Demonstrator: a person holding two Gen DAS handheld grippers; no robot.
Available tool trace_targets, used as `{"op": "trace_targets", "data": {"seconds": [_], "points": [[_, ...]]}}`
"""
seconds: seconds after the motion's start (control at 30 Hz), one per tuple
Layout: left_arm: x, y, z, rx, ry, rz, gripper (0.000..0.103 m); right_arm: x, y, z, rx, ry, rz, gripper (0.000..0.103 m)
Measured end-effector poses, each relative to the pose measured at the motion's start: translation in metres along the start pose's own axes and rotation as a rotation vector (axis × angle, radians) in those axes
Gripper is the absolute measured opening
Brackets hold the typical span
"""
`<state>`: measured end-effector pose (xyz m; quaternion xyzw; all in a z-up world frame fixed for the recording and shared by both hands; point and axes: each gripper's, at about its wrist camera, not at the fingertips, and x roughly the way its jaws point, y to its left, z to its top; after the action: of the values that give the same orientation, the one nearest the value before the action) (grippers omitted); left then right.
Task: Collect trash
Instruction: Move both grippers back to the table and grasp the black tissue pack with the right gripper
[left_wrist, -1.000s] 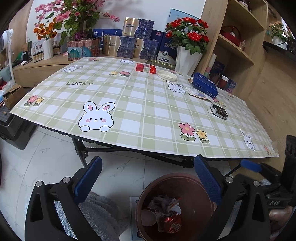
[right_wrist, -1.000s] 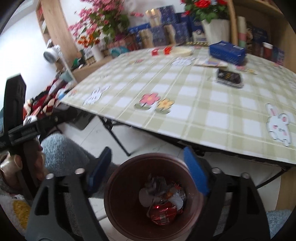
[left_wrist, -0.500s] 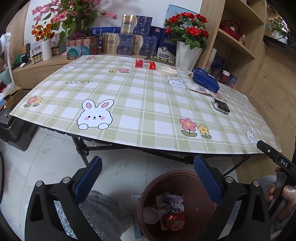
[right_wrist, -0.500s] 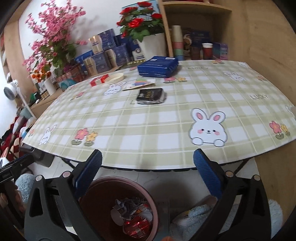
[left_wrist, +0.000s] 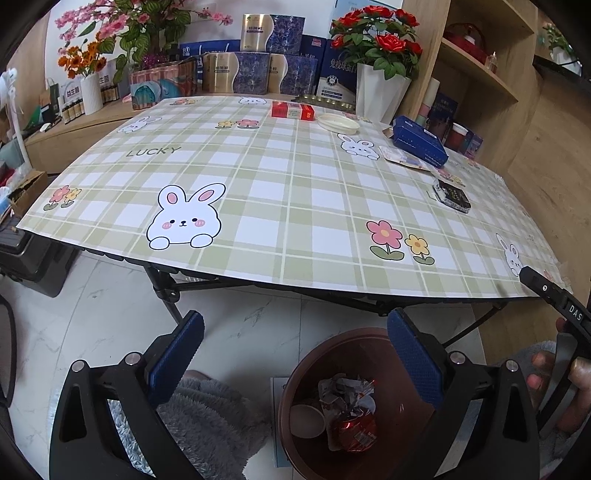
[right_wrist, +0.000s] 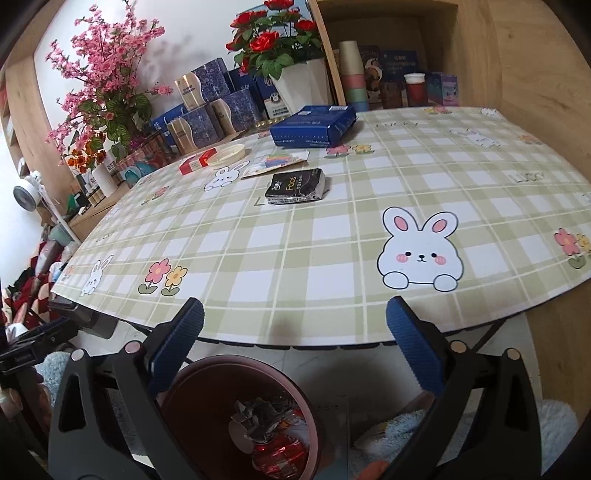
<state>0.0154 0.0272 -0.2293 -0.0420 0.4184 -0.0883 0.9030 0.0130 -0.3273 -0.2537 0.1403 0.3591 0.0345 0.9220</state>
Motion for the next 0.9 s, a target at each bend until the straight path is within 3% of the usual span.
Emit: {"op": "trace_targets", "data": {"seconds": [0.13, 0.3, 0.5, 0.77, 0.9], "points": [[0.0, 0.002, 0.005, -0.028, -0.015, 0.008, 0.097, 0.01, -0.006, 0.02, -0.002, 0.036, 0.059, 0.097], [0.01, -0.004, 0.017, -0.015, -0.013, 0.015, 0.097, 0.032, -0.007, 0.058, -0.028, 0.063, -0.008, 0.097], [0.028, -0.011, 0.04, -0.026, -0.008, -0.017, 0.097, 0.092, 0.0, 0.101, -0.012, 0.155, -0.086, 0.097], [0.041, -0.014, 0.077, -0.013, -0.027, -0.052, 0.097, 0.149, 0.013, 0.127, -0.009, 0.254, -0.125, 0.096], [0.047, -0.011, 0.107, -0.002, -0.048, -0.052, 0.097, 0.162, 0.023, 0.128, -0.069, 0.277, -0.142, 0.084]]}}
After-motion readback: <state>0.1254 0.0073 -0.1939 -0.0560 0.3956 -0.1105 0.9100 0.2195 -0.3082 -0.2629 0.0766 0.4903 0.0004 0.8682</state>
